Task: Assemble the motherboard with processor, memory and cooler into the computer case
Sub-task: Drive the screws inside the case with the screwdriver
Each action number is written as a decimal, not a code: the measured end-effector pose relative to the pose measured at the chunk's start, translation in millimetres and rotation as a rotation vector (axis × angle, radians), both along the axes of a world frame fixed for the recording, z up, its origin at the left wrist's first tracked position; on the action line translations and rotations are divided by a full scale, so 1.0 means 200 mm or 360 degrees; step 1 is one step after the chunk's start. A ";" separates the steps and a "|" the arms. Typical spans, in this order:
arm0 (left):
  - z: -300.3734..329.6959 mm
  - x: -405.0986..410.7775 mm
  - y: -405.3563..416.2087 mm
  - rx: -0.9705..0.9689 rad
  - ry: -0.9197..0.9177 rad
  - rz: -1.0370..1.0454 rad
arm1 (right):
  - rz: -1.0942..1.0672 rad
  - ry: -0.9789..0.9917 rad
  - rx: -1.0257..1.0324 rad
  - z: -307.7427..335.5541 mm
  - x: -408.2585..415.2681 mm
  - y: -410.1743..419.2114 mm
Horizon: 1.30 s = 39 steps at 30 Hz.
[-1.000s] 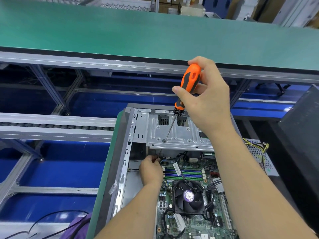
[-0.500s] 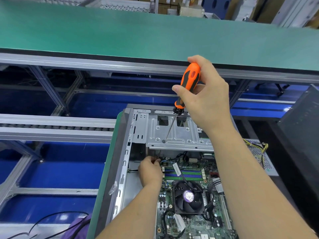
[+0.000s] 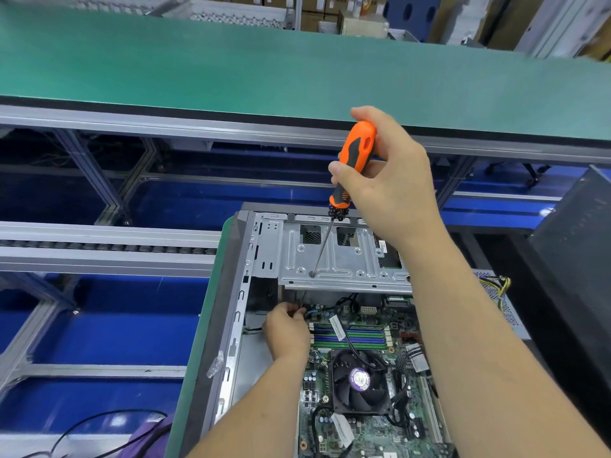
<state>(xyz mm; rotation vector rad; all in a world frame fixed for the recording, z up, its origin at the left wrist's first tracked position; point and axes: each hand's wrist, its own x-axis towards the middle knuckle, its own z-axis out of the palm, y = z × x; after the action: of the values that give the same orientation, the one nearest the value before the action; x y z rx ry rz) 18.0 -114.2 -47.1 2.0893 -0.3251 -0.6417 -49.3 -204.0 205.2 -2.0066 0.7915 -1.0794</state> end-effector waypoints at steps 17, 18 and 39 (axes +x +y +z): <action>0.02 -0.01 0.03 0.0080 -0.0144 -0.0150 | 0.0294 0.0083 0.0000 0.03 -0.03 -0.01; 0.03 -0.01 0.03 0.0085 -0.0148 -0.0156 | 0.0290 0.0090 -0.0013 0.03 -0.03 -0.01; 0.03 0.00 0.04 0.0197 -0.0212 -0.0194 | 0.0226 0.0156 -0.0181 0.00 -0.01 0.02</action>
<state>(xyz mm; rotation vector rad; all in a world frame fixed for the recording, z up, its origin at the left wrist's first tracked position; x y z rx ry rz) 17.9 -106.1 -40.5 2.2492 -0.5030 -0.6085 -51.9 -199.7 204.7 -2.1899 0.6389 -0.9700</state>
